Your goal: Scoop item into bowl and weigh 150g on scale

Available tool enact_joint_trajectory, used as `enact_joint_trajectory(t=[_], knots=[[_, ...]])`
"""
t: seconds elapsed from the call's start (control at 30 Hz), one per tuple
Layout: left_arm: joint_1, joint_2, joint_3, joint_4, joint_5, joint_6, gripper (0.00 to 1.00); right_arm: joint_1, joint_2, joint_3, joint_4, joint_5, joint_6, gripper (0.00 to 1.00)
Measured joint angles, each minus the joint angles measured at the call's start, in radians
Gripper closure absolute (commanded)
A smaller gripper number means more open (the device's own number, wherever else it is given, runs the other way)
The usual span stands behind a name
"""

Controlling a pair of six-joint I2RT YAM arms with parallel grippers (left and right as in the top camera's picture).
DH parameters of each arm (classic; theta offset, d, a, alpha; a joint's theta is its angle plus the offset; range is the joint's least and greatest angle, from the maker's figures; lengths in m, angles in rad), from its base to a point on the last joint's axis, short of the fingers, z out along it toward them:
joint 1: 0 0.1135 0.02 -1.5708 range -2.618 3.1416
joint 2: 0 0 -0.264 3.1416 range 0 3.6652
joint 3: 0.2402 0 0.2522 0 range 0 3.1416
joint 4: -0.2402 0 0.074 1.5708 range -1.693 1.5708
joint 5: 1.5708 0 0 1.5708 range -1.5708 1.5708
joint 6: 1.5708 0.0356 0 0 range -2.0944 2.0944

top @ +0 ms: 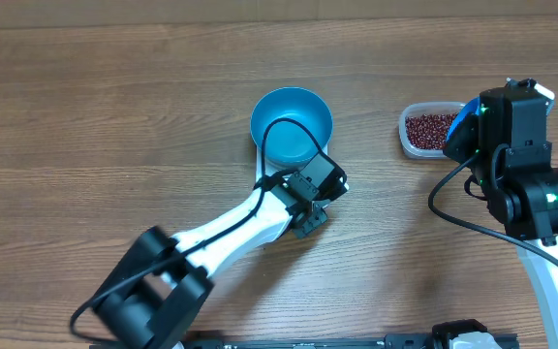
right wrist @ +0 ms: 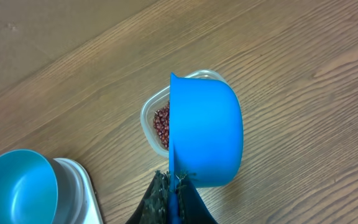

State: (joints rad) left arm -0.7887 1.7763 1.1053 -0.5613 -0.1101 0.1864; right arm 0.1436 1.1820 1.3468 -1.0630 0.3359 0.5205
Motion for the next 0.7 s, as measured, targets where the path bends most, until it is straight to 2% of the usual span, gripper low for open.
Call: enact_joint_trajectory(t=[0.23,0.27,0.3,0.33,0.37,0.4,0.7], knots=[[-0.002,-0.219,0.0,-0.076,0.0,-0.003,0.96,0.0,0.0,0.0,0.005,0.0,0.0,0.96],[-0.002,-0.253,0.0,-0.084,0.0,-0.003,0.92,0.0,0.0,0.0,0.005,0.0,0.0,0.96],[-0.002,-0.285,0.0,-0.087,0.0,-0.003,0.82,0.0,0.0,0.0,0.006,0.0,-0.001,0.96],[-0.002,-0.312,0.0,-0.089,0.0,-0.006,0.61,0.0,0.0,0.0,0.005,0.0,0.0,0.96],[-0.002,-0.343,0.0,-0.089,-0.001,-0.013,0.06,0.0,0.0,0.0,0.006,0.0,0.0,0.96],[-0.002,-0.364,0.0,-0.09,-0.004,-0.022,0.0,0.0,0.0,0.0,0.006,0.0,-0.001,0.96],[0.018,-0.454,0.0,-0.107,-0.064,-0.172,0.0,0.0,0.0,0.0,0.005,0.0,0.0,0.96]])
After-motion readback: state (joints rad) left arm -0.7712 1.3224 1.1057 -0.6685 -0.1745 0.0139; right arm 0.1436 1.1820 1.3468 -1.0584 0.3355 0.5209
